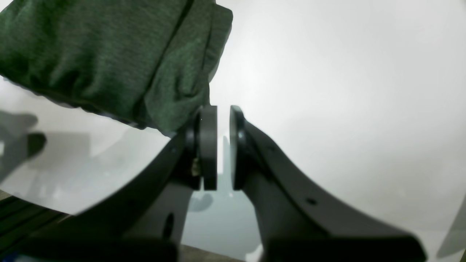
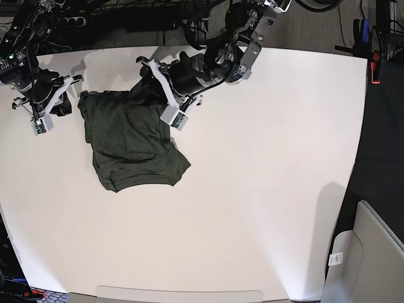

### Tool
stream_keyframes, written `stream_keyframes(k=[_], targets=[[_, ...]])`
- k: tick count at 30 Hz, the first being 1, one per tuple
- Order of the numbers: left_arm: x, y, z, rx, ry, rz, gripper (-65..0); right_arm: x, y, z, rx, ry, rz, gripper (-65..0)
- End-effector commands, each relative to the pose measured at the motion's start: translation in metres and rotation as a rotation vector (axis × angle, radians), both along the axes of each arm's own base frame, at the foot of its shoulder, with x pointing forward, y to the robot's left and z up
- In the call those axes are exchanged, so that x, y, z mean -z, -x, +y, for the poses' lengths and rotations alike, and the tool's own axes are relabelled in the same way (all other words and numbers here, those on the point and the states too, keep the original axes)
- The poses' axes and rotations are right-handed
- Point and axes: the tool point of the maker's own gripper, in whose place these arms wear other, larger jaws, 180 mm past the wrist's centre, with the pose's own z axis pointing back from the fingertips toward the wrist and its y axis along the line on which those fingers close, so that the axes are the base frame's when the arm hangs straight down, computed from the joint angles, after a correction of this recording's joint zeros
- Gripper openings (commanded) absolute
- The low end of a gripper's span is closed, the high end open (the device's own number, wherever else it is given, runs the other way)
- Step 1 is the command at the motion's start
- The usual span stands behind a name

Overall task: Fold the T-shirt properly
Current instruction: 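Move both grippers to the bundle's edge and grasp its two corners, then hold both corners and lift the edge slightly to straighten the bundle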

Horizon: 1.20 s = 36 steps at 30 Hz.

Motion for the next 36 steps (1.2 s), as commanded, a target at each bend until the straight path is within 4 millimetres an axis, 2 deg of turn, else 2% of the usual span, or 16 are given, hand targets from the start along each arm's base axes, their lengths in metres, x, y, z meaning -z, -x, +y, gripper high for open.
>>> stream_keyframes(k=[1, 5, 8, 11, 13, 15, 21, 27, 30, 34, 36], targets=[[-0.017, -0.013, -0.001, -0.014, 0.038, -0.054, -52.4, -0.015, -0.010, -0.001, -0.011, 0.004, -0.068, -59.8], [-0.006, -0.031, 0.016, -0.058, 0.001, -0.050, -46.8, -0.025, -0.019, -0.005, 0.001, 0.005, -0.110, -59.8], [-0.001, -0.045, 0.028, -0.122, -0.019, -0.025, -43.4, -0.036, -0.022, -0.022, 0.055, 0.016, -0.145, -57.2], [0.014, -0.054, 0.039, -0.181, -0.059, 0.027, -41.3, -0.044, -0.031, -0.026, 0.067, 0.016, -0.174, -45.9], [0.022, -0.057, 0.042, -0.191, -0.078, 0.047, -39.7, -0.042, -0.035, -0.028, 0.075, 0.002, -0.173, -36.2], [0.026, -0.056, 0.042, -0.191, -0.082, 0.059, -38.9, -0.035, -0.036, -0.030, 0.087, -0.018, -0.157, -30.3], [0.026, -0.054, 0.036, -0.190, -0.064, 0.075, -38.7, -0.018, -0.046, -0.031, 0.112, -0.089, -0.126, -34.1], [0.019, -0.053, 0.022, -0.187, -0.024, 0.084, -38.7, -0.011, -0.053, -0.012, 0.088, -0.135, -0.116, -34.7], [0.023, -0.052, 0.017, -0.184, -0.023, 0.102, -38.7, -0.009, -0.055, -0.002, 0.065, -0.146, -0.113, -34.7], [0.040, -0.046, 0.014, -0.171, -0.048, 0.140, -38.8, -0.005, -0.054, 0.005, 0.068, -0.167, -0.109, -34.7], [0.038, -0.047, 0.010, -0.175, -0.036, 0.122, -38.9, -0.005, -0.054, 0.005, 0.068, -0.169, -0.109, -34.7]])
